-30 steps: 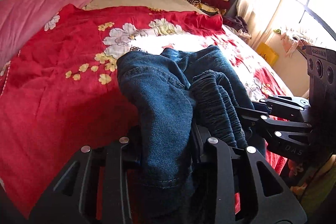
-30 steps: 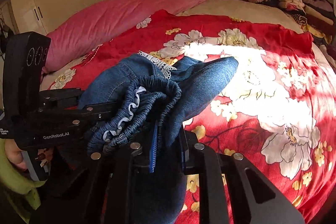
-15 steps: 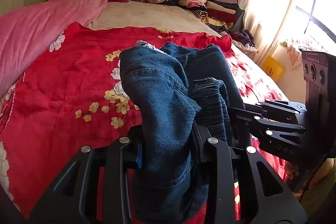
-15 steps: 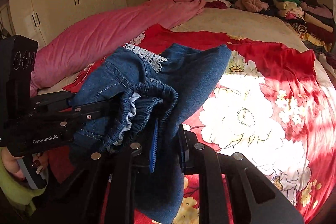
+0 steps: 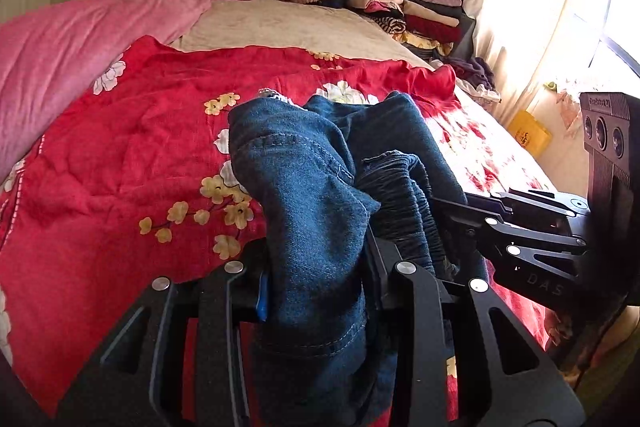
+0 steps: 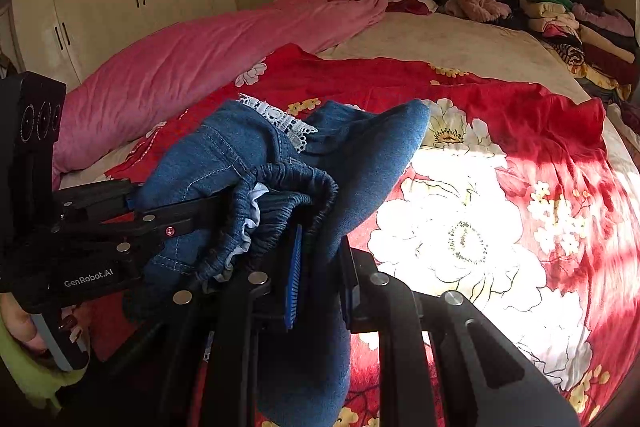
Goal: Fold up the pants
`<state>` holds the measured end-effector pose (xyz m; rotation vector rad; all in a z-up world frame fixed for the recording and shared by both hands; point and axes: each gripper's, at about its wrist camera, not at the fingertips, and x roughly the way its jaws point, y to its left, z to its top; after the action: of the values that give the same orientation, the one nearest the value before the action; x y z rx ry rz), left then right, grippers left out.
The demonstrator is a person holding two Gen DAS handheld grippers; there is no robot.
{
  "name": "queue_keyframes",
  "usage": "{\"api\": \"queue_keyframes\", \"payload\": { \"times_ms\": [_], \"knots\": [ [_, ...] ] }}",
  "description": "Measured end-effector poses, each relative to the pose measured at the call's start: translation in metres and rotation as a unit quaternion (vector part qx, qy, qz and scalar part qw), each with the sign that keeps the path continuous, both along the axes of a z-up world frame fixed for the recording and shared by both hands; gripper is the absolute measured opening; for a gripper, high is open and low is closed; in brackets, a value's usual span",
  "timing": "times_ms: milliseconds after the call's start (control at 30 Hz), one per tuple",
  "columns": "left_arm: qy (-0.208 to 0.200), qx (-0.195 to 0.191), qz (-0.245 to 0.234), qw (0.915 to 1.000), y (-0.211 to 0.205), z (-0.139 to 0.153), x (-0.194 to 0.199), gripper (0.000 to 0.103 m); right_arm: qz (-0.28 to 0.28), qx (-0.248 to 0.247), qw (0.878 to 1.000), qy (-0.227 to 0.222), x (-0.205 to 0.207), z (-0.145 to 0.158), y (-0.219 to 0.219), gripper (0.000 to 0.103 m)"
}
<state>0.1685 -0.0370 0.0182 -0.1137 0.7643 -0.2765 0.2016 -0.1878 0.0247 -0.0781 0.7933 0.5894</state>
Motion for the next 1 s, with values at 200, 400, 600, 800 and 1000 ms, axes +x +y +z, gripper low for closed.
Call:
{"api": "queue_keyframes", "payload": {
  "times_ms": [200, 400, 600, 800, 1000],
  "knots": [
    [0.009, 0.005, 0.004, 0.9999, -0.002, -0.009, 0.002, 0.027, -0.011, -0.008, 1.0, 0.01, 0.006, -0.01, -0.002, 0.016],
    [0.022, 0.019, 0.01, 0.9995, -0.001, -0.019, 0.006, 0.033, -0.026, -0.022, 0.999, 0.017, 0.009, -0.019, -0.005, 0.026],
    [0.032, 0.026, 0.016, 0.999, 0.001, -0.026, 0.009, 0.038, -0.036, -0.028, 0.999, 0.018, 0.01, -0.021, -0.007, 0.046],
    [0.039, 0.03, 0.018, 0.9986, 0.002, -0.032, 0.009, 0.043, -0.045, -0.04, 0.998, 0.022, 0.011, -0.024, -0.008, 0.057],
    [0.044, 0.031, 0.017, 0.9984, 0.004, -0.034, 0.008, 0.049, -0.051, -0.042, 0.997, 0.026, 0.011, -0.027, -0.01, 0.062]
  ]
}}
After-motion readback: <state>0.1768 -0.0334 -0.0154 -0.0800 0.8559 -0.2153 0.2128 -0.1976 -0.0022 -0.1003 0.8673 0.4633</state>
